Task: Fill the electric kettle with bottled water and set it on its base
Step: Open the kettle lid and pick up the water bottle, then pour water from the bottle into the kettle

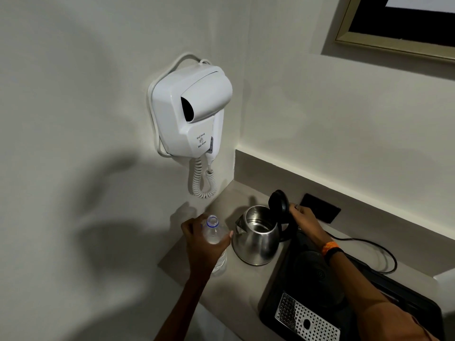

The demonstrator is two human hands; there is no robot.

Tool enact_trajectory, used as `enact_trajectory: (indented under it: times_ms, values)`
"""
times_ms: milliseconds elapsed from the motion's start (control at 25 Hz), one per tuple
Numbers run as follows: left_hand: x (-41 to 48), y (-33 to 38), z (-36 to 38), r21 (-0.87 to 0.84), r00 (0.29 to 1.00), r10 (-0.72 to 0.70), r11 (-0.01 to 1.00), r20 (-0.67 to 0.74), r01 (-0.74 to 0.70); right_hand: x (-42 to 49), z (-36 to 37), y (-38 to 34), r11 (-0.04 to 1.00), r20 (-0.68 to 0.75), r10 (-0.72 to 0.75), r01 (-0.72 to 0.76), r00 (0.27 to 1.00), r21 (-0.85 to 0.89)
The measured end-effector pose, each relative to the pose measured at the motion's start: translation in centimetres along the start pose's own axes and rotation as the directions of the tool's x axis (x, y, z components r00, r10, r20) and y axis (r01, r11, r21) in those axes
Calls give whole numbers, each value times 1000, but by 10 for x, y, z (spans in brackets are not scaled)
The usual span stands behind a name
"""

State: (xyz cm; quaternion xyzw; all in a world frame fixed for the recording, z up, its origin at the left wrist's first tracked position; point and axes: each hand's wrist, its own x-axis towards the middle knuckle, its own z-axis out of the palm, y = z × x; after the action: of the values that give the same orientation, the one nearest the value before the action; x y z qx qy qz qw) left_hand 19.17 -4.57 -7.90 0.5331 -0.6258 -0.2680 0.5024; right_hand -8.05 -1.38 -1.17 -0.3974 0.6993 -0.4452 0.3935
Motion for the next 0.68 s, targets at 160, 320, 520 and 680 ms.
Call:
enact_trajectory:
  times_ms: [160, 320, 520, 680]
  values:
    - [-3, -3, 3, -50, 995, 87, 995, -54, -90, -2, 1, 2, 999, -34, 8, -7, 999, 41]
    - [12, -5, 7, -49, 981, 173, 983, -89, -178, -4, 5, 5, 997, -21, 7, -5, 1000, 78]
    - [47, 5, 16, 22, 956, 271, 961, 108, -275, 5, 2, 10, 999, -34, -25, 26, 999, 21]
    - [70, 35, 24, 268, 823, 366, 820, 434, -505, 10, 1, 18, 999, 3, -35, 35, 999, 19]
